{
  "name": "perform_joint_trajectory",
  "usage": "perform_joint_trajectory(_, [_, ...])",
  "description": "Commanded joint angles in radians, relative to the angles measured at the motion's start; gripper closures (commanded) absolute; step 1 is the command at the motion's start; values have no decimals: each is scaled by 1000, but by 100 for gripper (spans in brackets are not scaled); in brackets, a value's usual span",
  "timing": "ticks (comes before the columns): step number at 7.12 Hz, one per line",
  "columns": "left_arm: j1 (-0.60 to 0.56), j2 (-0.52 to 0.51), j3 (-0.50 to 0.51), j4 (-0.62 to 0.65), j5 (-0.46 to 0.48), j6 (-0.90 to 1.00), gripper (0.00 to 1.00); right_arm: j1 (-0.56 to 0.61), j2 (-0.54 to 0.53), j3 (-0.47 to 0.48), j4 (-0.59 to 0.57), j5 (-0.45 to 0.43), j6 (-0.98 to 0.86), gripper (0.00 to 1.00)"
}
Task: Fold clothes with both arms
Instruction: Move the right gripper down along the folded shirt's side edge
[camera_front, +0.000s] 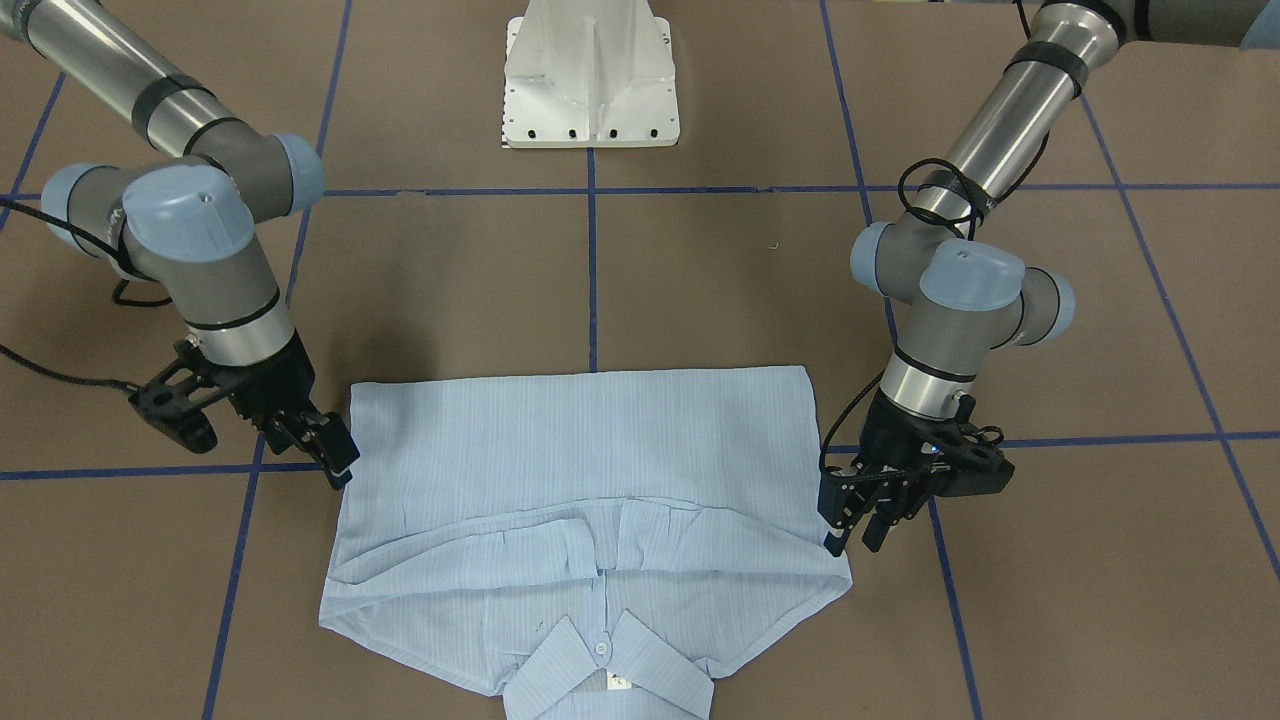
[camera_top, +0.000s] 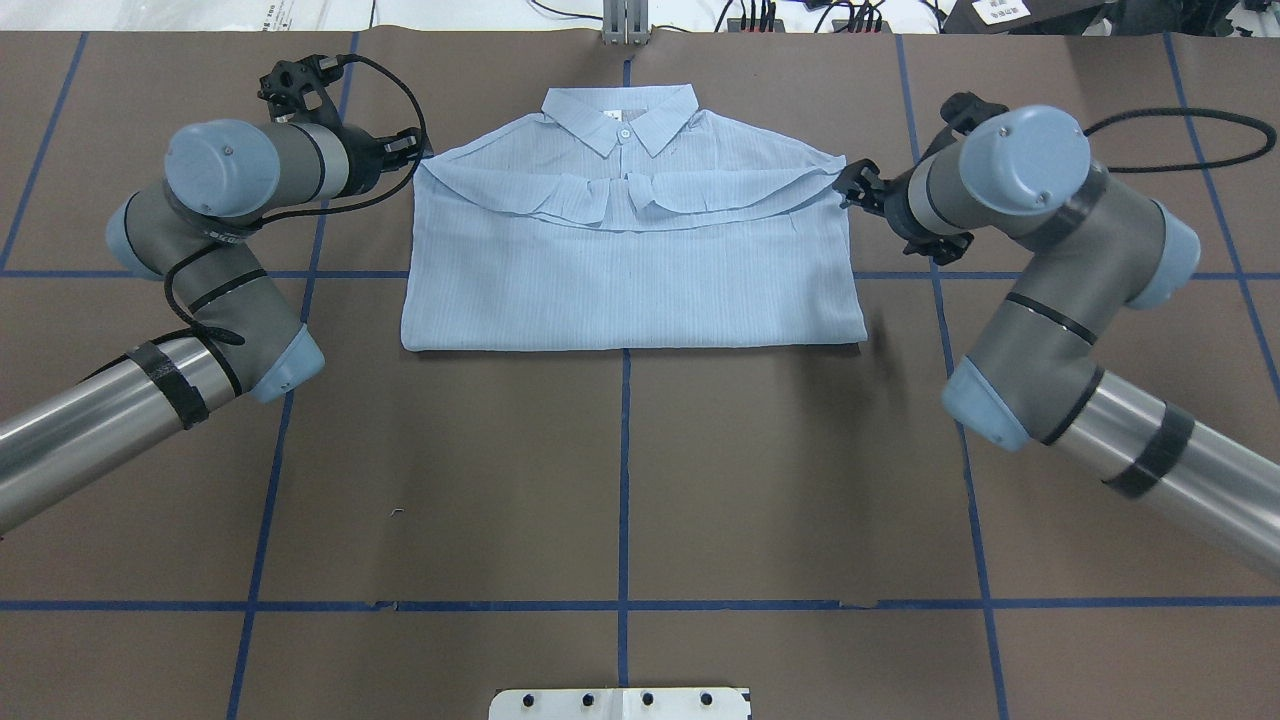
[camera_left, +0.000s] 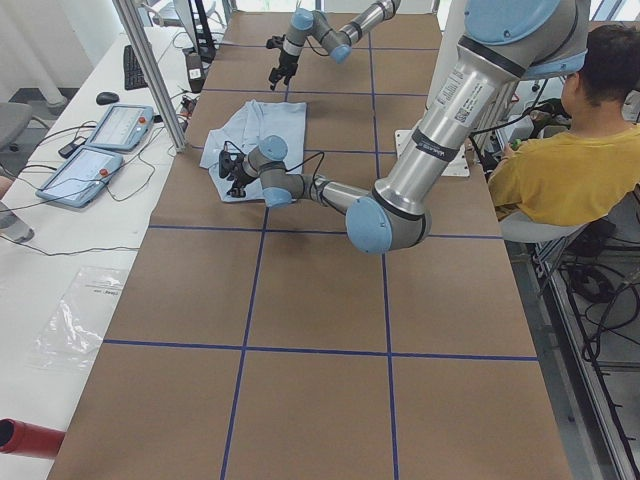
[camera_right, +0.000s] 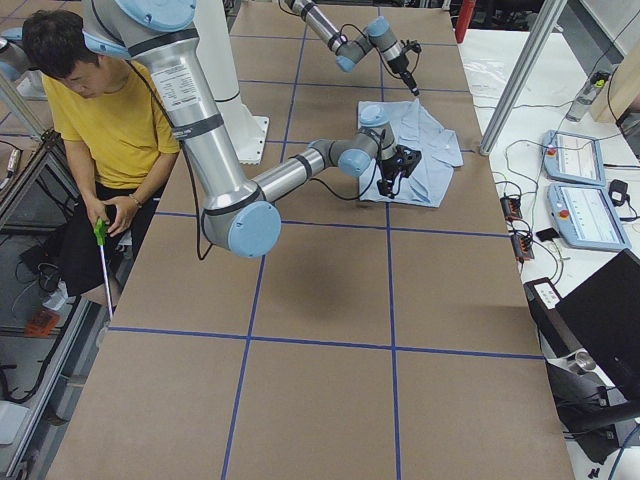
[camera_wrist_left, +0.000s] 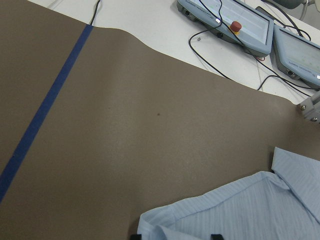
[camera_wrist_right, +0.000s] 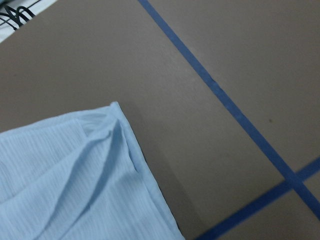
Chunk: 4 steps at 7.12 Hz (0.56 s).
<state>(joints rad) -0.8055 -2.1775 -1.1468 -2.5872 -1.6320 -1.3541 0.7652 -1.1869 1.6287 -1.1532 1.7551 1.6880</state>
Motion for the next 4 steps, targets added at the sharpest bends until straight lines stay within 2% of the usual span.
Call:
perform_joint_trajectory(1, [2,1,-7,-4,1,0,42,-96,-66,80,3,-6,169,0])
perform_joint_trajectory(2, [2,8,-16,-4,1,0,42,-113,-68,82,1,-9,220,3])
perform_joint_trajectory(3, [2,13,-21,-4,1,1,42,-130,-74,77,1,-14,222,12])
perform_joint_trajectory(4, [2,15,-21,-4,1,1,42,-135,-76,62,0,-11,220,28])
